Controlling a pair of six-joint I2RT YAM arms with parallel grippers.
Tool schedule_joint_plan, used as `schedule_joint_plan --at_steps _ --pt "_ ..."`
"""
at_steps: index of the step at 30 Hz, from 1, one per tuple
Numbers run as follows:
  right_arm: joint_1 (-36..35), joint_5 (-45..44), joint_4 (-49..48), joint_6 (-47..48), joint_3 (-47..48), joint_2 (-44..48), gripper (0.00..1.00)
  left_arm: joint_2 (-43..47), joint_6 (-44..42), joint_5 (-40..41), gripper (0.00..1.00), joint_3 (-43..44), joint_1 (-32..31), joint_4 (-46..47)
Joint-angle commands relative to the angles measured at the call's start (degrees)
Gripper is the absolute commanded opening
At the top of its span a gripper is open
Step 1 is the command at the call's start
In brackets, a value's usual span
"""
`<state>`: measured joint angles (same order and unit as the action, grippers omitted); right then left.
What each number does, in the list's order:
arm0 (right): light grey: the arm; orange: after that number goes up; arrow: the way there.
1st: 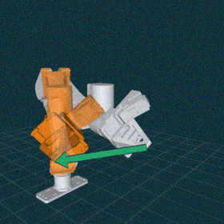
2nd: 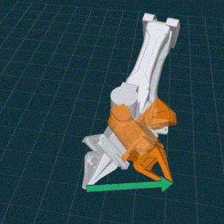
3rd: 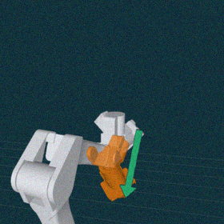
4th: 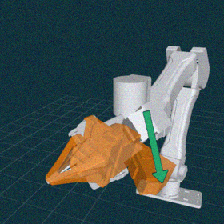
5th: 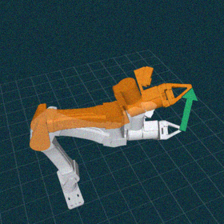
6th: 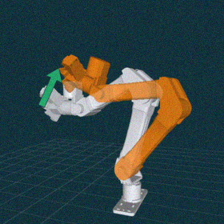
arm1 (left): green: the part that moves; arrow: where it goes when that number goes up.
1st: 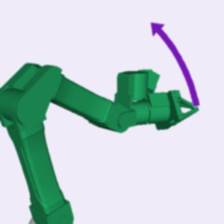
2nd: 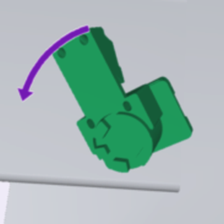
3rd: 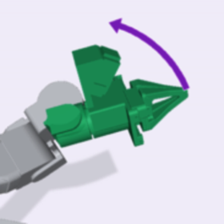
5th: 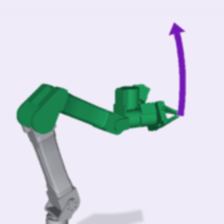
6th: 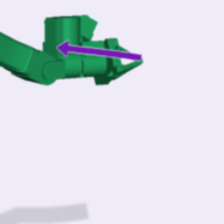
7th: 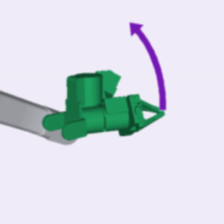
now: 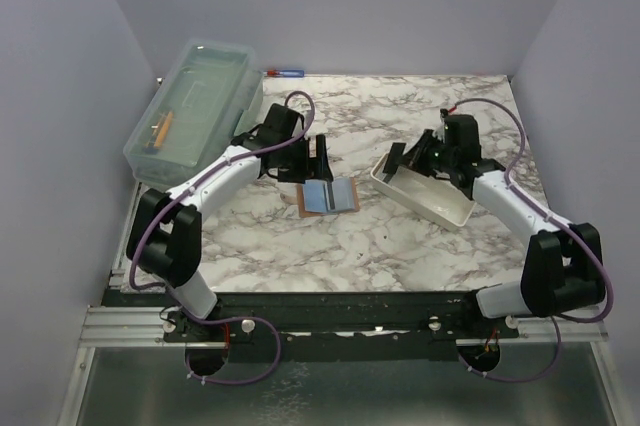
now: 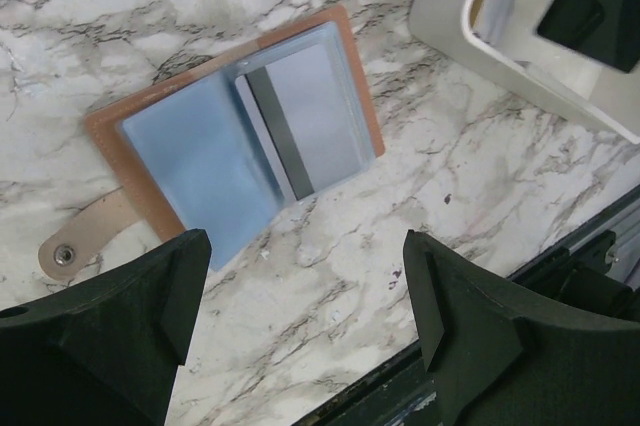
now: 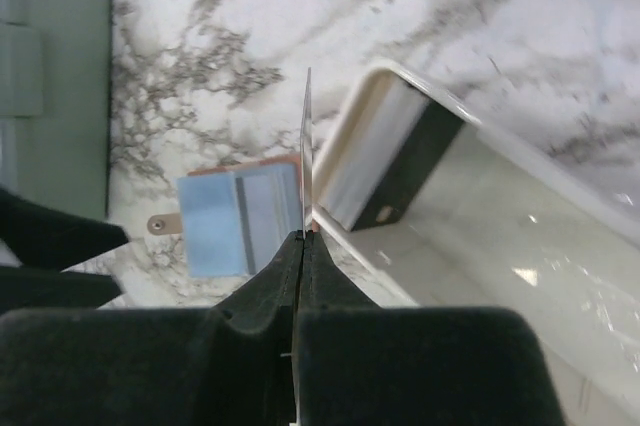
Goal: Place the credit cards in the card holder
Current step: Pick up the credit card from the storage box, then insert the credit card into the card holder.
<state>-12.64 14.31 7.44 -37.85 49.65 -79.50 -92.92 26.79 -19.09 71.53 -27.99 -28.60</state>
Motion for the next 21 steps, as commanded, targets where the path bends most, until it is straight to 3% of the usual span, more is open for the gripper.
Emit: schedule_joint_plan --at_steps 1,9,15,17,21 --pt "-0.84 9.84 5.22 11.34 8.50 -4.33 0.00 -4.51 0.42 2.60 0.84 -2.22 1.16 -2.39" --pt "-7.29 26.21 7.22 12.63 18.48 -18.49 0.00 -8.13 0.10 4.96 0.73 -3.50 3.42 -4.23" --pt "-12.03 27.24 11.46 12.09 25.32 -28.23 0.00 -11.01 -0.80 9.00 0.60 -4.38 3.90 -6.05" --pt "-12.35 27.64 12.16 11.42 26.09 -29.94 0.00 -11.94 -0.86 9.73 0.51 -4.22 3.97 -6.35" --pt "-12.58 26.94 14.28 10.86 26.43 -31.61 0.00 -12.93 -1.11 10.74 0.45 -4.25 4.07 -6.58"
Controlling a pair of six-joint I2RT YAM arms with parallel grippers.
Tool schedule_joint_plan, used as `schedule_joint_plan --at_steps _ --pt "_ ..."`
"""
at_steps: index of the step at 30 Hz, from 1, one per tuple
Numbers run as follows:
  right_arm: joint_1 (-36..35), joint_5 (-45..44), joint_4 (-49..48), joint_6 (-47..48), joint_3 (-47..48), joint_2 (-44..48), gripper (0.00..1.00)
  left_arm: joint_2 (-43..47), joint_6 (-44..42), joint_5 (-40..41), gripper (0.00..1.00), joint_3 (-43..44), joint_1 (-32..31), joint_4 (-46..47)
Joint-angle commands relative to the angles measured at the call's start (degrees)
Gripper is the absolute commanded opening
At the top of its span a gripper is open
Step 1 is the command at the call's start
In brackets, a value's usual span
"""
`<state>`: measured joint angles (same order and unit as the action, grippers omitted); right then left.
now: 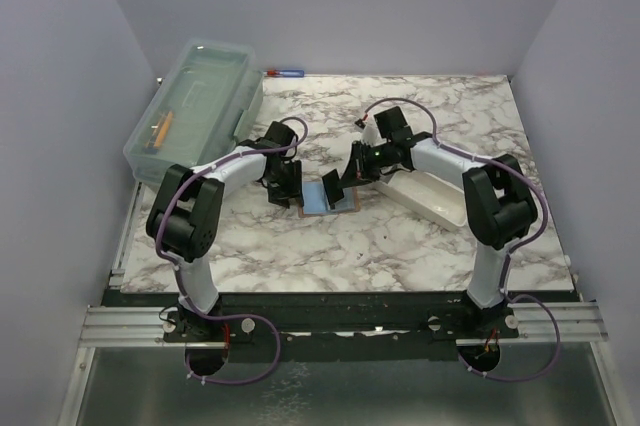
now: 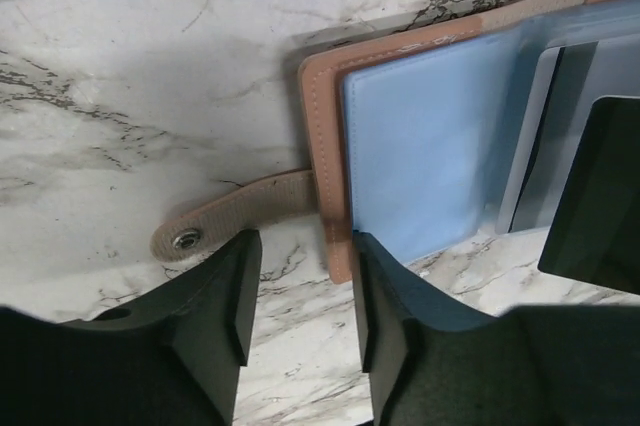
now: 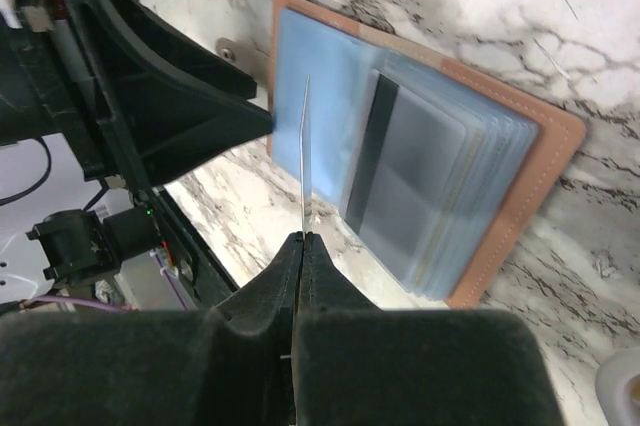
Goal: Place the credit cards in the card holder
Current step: Insert the credit card into the card holder.
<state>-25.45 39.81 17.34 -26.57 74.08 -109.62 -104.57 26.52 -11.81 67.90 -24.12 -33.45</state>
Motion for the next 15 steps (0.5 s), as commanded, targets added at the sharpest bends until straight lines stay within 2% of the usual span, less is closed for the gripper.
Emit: schedule_joint_plan --at_steps 1,12,13,15 --pt "0.15 1.13 5.16 -0.42 2.21 -1.76 0.00 -1.51 -0.94 3.73 0.43 -0.54 0.26 -1.91" --pt "-2.15 -1.01 11.57 0.17 6.39 -6.16 0.00 -1.44 -1.21 2.43 0.35 -0.35 0.52 -2.00" --pt "-2.33 -1.31 11.99 0.23 6.62 -6.40 0.00 -0.93 -1.29 2.08 0.38 -0.44 0.54 -2.03" --pt "-2.53 -2.07 12.52 -0.05 6.88 -6.74 0.00 0.60 -1.45 1.60 0.49 -0.31 0.50 -2.09"
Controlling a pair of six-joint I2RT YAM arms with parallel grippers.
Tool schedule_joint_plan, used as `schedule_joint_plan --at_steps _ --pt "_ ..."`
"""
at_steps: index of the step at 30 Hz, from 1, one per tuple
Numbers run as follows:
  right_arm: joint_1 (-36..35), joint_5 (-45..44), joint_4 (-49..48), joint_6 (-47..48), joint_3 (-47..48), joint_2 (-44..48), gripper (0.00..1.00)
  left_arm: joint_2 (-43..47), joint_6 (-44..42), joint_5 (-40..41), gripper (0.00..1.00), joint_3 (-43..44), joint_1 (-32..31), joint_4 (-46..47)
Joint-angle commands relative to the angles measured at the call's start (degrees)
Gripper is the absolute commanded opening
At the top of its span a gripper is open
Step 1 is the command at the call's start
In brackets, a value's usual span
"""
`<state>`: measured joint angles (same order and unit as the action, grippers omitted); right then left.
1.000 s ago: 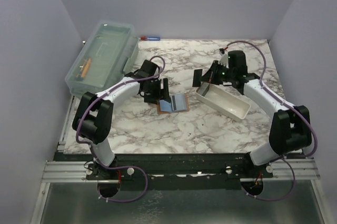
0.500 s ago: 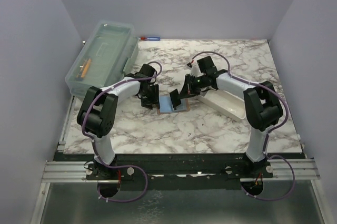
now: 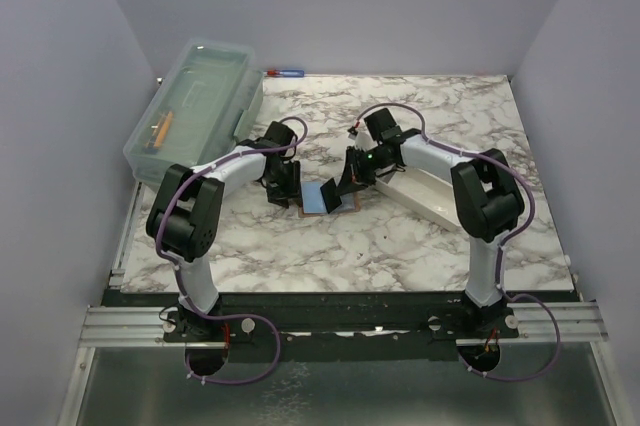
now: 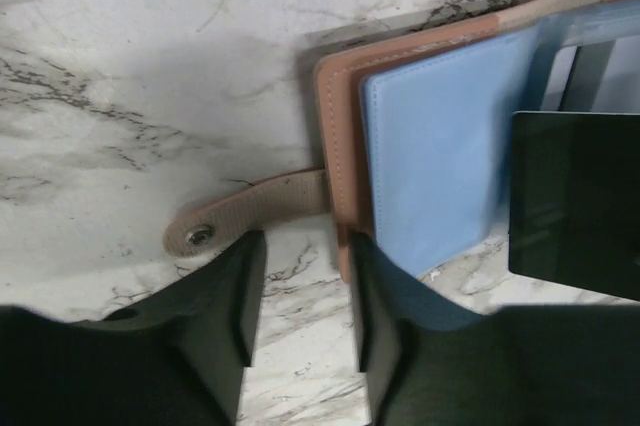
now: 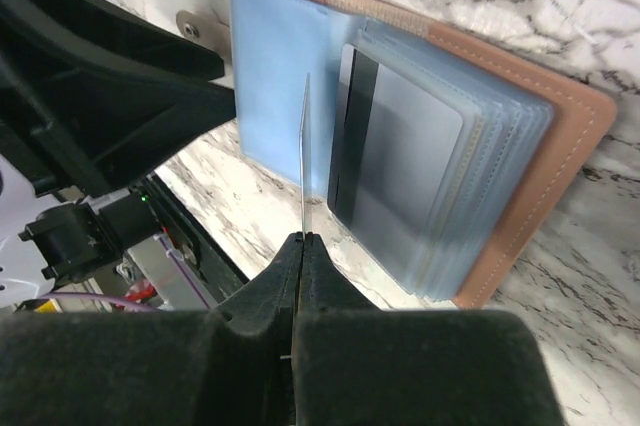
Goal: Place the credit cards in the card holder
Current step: Insert the credit card into the card holder.
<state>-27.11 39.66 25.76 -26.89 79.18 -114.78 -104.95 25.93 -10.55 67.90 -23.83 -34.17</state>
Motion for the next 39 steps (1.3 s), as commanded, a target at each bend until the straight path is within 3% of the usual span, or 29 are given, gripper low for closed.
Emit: schedule_joint_plan --at_steps 1,7,19,27,34,39 --pt "-0.88 -2.29 4.53 0.27 2.04 -1.80 0.00 1.83 -1.02 0.21 0.53 0.14 0.27 -1.67" --pt "-1.36 -4.26 6.41 0.22 3.05 -2.34 0.00 5.86 -0.58 -0.81 0.70 1.92 0.24 -2.01" --pt "-1.63 -5.48 7.10 -0.13 2.36 -1.36 0.00 2.57 1.09 -4.09 0.76 2.22 0.19 0.33" --pt "-1.89 -4.27 7.22 1.10 3.51 -3.83 0.00 -4.22 0.46 -2.81 0.62 3.58 0.19 -0.44" --pt "-1.84 -4.91 6.42 1.38 4.47 -5.69 0.00 -5.42 0.01 0.04 0.44 3.22 0.17 -1.69" --pt "-1.84 -6.03 6.65 2.11 6.40 -7.08 0.00 -5.27 -0.09 0.44 0.37 3.27 0.19 -1.81"
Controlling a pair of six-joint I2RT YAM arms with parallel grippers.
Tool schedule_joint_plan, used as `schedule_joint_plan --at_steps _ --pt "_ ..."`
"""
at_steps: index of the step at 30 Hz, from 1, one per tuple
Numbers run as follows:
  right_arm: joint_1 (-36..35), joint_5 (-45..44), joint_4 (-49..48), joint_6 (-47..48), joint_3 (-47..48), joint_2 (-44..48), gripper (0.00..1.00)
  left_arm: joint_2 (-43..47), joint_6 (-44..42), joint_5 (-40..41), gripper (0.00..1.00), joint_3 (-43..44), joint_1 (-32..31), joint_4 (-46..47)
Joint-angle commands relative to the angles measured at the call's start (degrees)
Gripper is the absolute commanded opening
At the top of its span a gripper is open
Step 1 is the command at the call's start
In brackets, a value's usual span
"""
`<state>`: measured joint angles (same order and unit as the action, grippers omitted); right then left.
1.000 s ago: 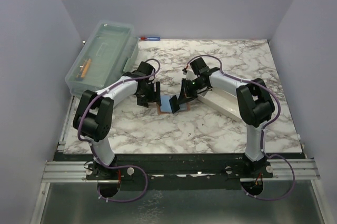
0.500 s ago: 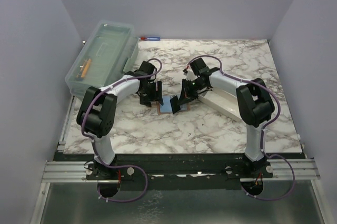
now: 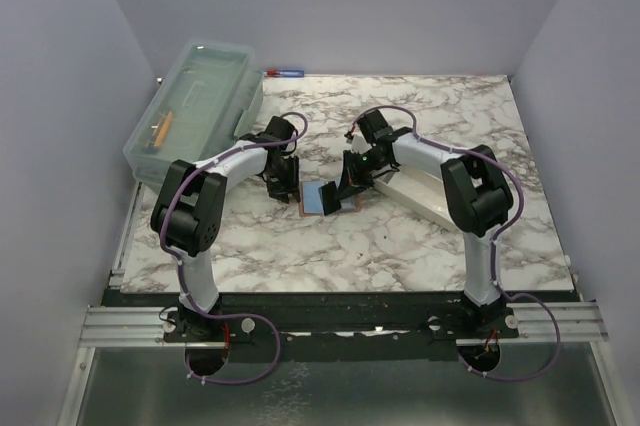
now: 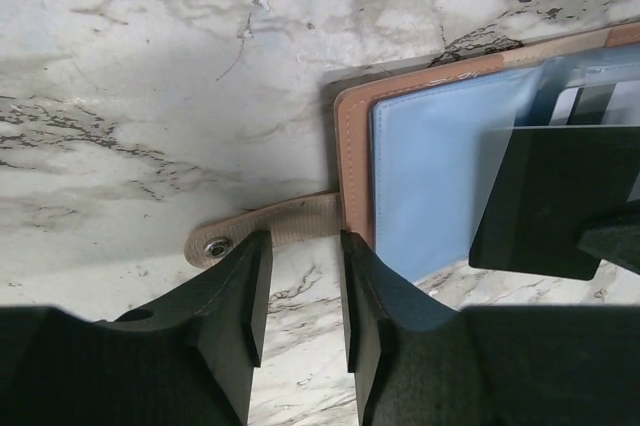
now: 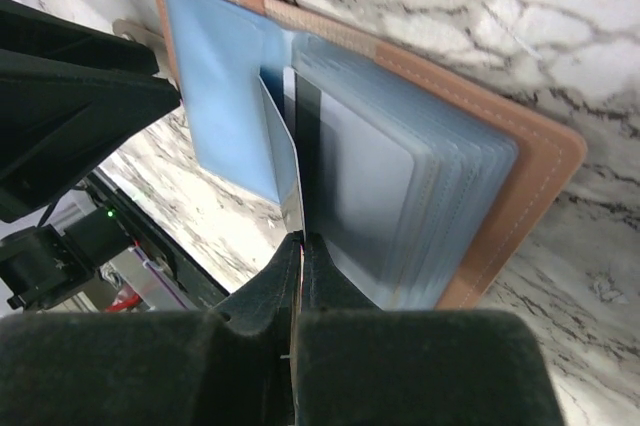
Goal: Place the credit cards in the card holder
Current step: Insert the credit card into the card holder.
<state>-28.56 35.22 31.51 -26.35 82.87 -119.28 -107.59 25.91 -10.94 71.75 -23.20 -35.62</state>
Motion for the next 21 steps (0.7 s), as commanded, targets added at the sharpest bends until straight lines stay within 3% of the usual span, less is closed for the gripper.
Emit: schedule_joint_plan --at_steps 1,9,21 --pt "-0.44 -1.78 1.48 1.83 3.23 -3.00 0.00 -2.62 -0.07 0.83 0.37 -0.56 -0.44 -0.41" --pt "-0.35 -1.82 -0.20 2.43 5.14 -4.89 0.00 -2.30 -0.21 0.13 0.36 -0.64 -0.44 -0.42" --pt "-0.35 -3.36 -8.81 -1.07 -0.80 -2.04 0.00 -1.78 -0.34 -0.38 0.34 -1.08 -0.53 -0.35"
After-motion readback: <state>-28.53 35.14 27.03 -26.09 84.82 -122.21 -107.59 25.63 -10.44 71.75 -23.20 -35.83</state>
